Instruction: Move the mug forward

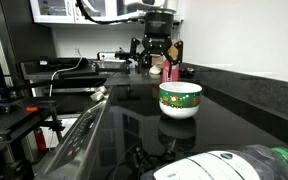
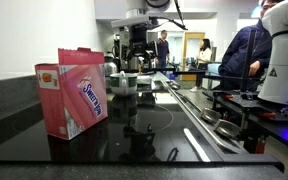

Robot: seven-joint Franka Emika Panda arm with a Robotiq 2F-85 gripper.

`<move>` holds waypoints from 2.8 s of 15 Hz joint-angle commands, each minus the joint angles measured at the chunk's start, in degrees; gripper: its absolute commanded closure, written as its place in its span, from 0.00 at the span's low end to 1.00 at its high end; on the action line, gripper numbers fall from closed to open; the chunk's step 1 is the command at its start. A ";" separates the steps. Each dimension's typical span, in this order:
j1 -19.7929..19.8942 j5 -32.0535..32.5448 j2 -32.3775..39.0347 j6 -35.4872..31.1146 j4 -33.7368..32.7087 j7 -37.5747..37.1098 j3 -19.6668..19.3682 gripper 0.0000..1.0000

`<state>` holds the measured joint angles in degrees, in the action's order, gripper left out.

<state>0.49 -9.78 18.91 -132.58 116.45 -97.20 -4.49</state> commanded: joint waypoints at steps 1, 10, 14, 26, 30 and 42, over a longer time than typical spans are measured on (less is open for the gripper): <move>-0.85 -1.18 2.78 0.74 -2.34 -1.30 -0.89 0.00; -1.13 -0.65 9.51 2.72 -9.72 -0.71 -2.09 0.04; -1.63 -0.52 11.27 3.51 -11.54 -0.97 -2.33 0.11; -2.14 -0.15 13.58 5.37 -13.71 -1.38 -2.83 1.00; -2.83 0.69 13.02 4.75 -13.71 -1.70 -3.29 0.98; -13.79 17.72 0.46 -5.65 1.99 -15.58 -5.04 0.97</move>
<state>-11.40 4.25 25.30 -133.94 111.62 -108.35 -8.89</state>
